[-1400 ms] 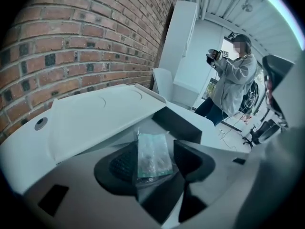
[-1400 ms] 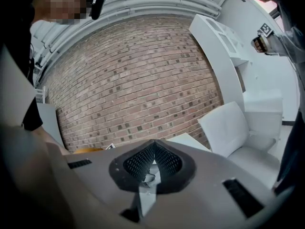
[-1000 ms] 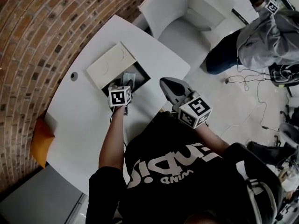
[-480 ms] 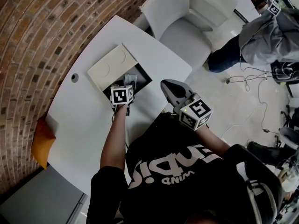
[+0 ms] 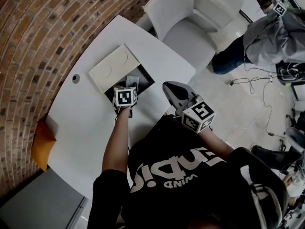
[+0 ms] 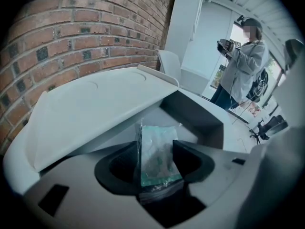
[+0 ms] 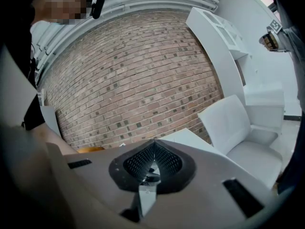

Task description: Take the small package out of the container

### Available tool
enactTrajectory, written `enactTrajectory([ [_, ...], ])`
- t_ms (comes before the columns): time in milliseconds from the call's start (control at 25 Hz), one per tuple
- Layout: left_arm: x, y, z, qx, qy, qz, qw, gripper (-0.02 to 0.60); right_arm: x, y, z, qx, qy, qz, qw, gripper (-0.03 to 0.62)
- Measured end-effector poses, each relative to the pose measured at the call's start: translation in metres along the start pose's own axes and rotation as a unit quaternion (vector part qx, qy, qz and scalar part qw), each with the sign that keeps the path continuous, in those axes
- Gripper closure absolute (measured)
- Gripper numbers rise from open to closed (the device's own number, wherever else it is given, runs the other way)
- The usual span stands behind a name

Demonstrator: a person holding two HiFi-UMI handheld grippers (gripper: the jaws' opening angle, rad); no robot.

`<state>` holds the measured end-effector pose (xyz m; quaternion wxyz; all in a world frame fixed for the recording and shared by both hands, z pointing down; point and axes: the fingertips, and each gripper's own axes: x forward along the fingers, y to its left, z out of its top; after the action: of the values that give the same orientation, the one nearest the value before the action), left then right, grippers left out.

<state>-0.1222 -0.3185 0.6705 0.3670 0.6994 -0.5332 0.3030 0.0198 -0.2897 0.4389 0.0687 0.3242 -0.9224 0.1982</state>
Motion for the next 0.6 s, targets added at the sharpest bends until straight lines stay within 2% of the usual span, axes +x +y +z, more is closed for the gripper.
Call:
enactTrajectory([
  [280,-0.0013,0.0033,-0.0005,-0.012,-0.002,0.004,0.9999,0.379,-0.004,-0.0006,-0.0011,0.005,-0.001,-0.006,1.0,0.594],
  [600,-0.0025,0.0022,-0.0033,0.011,0.001,0.012,0.9999,0.405,-0.0043,0.0008,-0.002,0.007,0.0,-0.008,1.0,0.594],
])
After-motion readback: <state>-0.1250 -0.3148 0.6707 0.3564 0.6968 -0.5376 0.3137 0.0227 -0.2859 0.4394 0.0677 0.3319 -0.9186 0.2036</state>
